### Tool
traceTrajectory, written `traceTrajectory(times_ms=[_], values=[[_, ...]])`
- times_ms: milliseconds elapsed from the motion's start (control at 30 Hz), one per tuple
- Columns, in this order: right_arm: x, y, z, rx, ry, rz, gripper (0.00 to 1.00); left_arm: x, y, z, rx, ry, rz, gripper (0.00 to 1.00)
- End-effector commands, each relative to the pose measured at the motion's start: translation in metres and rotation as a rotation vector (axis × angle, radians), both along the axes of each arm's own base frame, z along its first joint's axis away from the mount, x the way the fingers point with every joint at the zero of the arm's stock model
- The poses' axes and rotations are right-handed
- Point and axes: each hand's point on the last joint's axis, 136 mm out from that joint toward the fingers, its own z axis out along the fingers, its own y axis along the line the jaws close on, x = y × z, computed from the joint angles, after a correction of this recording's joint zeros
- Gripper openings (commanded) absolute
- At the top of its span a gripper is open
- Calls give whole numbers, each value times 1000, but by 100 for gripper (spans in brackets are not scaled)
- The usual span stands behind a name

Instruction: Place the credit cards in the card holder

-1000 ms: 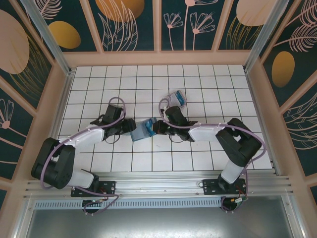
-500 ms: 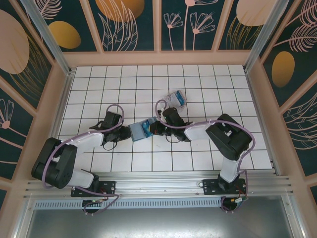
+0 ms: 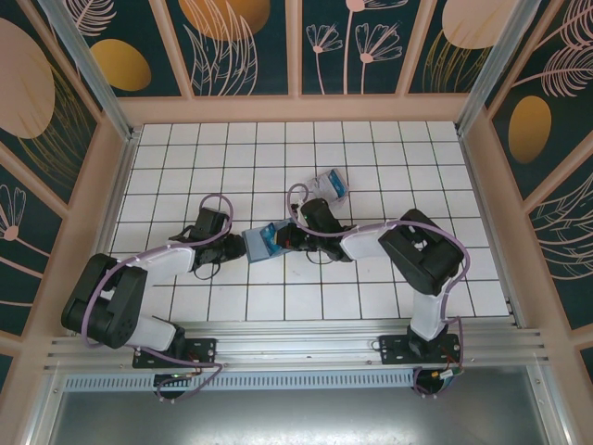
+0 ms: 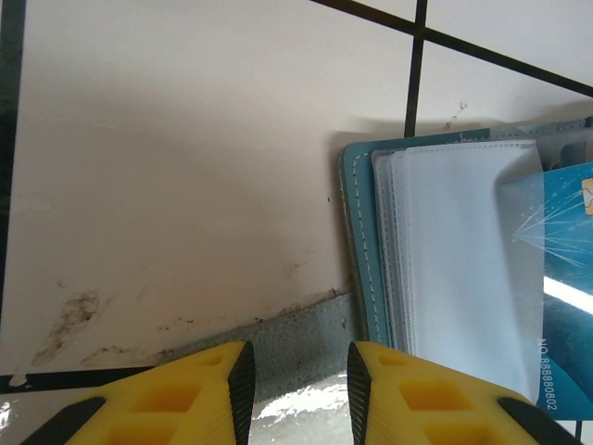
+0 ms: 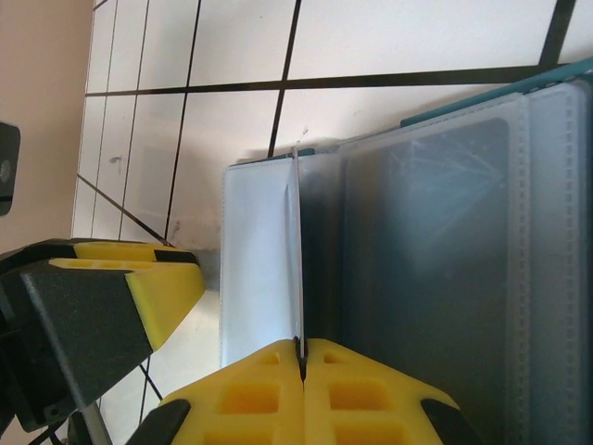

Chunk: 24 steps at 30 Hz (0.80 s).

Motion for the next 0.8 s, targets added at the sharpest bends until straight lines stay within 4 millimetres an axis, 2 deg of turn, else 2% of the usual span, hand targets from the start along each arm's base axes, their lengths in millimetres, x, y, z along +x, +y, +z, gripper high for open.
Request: traceTrajectory(times_ms=[0, 233, 500, 633, 767], values=[[1, 7, -7, 19, 30, -12, 7, -10, 1, -15, 6, 54, -20, 36], [-7, 24, -17, -31, 40, 28, 7, -7, -3, -13, -11, 52, -25, 35], [-17, 17, -33, -161, 34, 33, 9, -7, -5, -13, -23, 55, -29, 35], [-17, 11, -32, -237, 6, 30, 16, -6, -5, -14, -19, 57, -29, 34], [-6, -1, -12, -302, -58, -1, 28, -5, -5, -14, -14, 57, -30, 34]])
